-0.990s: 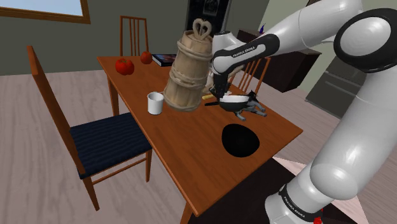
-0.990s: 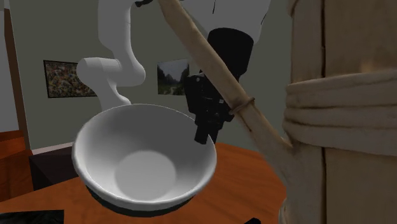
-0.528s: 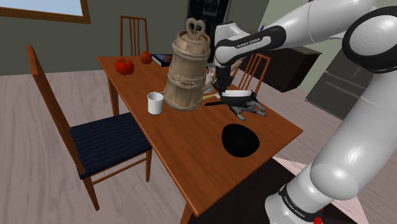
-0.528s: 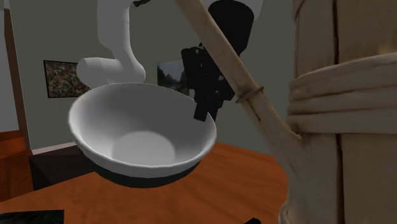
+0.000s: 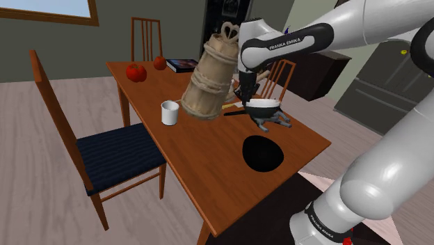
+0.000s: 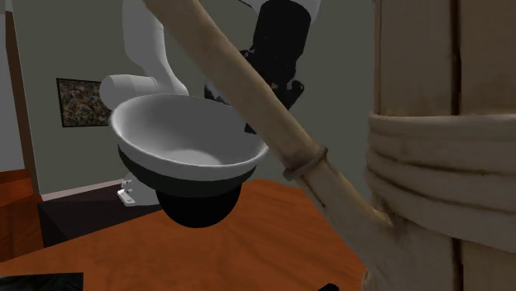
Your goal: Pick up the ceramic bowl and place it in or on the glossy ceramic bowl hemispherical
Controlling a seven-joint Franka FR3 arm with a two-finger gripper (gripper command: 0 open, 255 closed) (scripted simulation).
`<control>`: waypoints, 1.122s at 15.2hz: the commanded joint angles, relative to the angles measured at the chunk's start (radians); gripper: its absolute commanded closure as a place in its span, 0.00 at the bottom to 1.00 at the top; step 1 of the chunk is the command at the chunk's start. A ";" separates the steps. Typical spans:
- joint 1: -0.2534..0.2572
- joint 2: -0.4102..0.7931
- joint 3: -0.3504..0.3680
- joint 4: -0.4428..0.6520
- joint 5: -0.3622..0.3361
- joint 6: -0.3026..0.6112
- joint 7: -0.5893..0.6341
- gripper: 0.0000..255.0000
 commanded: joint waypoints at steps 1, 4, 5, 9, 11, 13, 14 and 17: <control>0.010 -0.074 0.010 -0.078 0.001 0.000 0.021 1.00; 0.030 -0.175 0.033 -0.181 0.012 -0.008 0.057 1.00; 0.037 -0.208 0.041 -0.213 0.017 -0.013 0.069 1.00; 0.071 -0.343 0.077 -0.332 0.046 -0.041 0.116 1.00; 0.091 -0.410 0.098 -0.385 0.066 -0.061 0.140 1.00; 0.114 -0.478 0.119 -0.435 0.090 -0.085 0.163 1.00; 0.126 -0.511 0.131 -0.457 0.103 -0.099 0.176 1.00; 0.148 -0.562 0.151 -0.503 0.127 -0.109 0.200 1.00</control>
